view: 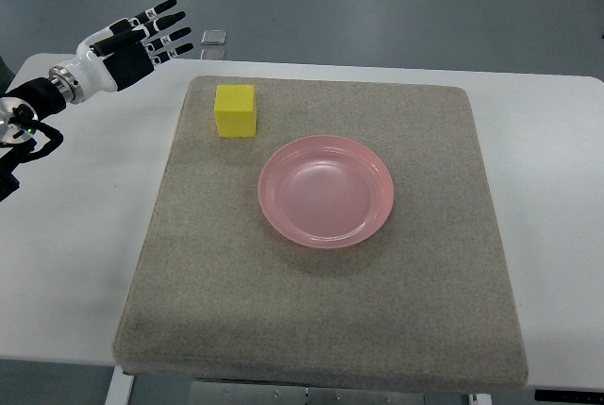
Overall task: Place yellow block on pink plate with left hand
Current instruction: 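Reach the left hand toward the yellow cube beside the plate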
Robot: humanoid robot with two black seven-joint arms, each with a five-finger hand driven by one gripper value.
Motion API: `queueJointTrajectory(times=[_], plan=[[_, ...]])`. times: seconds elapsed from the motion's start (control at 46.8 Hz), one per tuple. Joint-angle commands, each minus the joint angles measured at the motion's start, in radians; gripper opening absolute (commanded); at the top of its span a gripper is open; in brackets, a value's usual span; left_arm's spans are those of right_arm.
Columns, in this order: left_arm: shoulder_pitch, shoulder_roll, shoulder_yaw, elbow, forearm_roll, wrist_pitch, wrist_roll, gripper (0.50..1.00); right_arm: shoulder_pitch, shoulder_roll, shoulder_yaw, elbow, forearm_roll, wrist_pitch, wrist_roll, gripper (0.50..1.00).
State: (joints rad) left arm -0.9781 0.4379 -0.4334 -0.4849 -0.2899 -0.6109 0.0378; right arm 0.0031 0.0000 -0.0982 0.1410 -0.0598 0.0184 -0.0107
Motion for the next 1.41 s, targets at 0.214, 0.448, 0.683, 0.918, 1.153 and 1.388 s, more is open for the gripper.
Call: queueJointTrajectory(times=[0.214, 0.448, 0.683, 0.918, 1.153, 1.388], plan=[[0.007, -0.033, 0.002, 0.000, -0.003, 0.000, -0.007, 0.994, 0.000, 0.000, 0.000, 0.000, 0.000, 0.000, 0.000, 0.924], [0.006, -0.024, 0.004, 0.006, 0.000, 0.000, -0.009, 0.994, 0.000, 0.000, 0.000, 0.000, 0.000, 0.000, 0.000, 0.924], [-0.031, -0.005, 0.028, 0.008, 0.188, 0.000, -0.010, 0.994, 0.000, 0.000, 0.000, 0.000, 0.000, 0.000, 0.000, 0.924], [-0.114, -0.002, 0.028, -0.004, 0.586, 0.000, -0.042, 0.994, 0.000, 0.000, 0.000, 0.000, 0.000, 0.000, 0.000, 0.924], [-0.197, -0.005, 0.030, -0.044, 0.991, 0.000, -0.111, 0.994, 0.000, 0.000, 0.000, 0.000, 0.000, 0.000, 0.000, 0.924], [-0.209, -0.010, 0.047, -0.161, 1.313, 0.063, -0.127, 0.992, 0.000, 0.000, 0.000, 0.000, 0.000, 0.000, 0.000, 0.924]])
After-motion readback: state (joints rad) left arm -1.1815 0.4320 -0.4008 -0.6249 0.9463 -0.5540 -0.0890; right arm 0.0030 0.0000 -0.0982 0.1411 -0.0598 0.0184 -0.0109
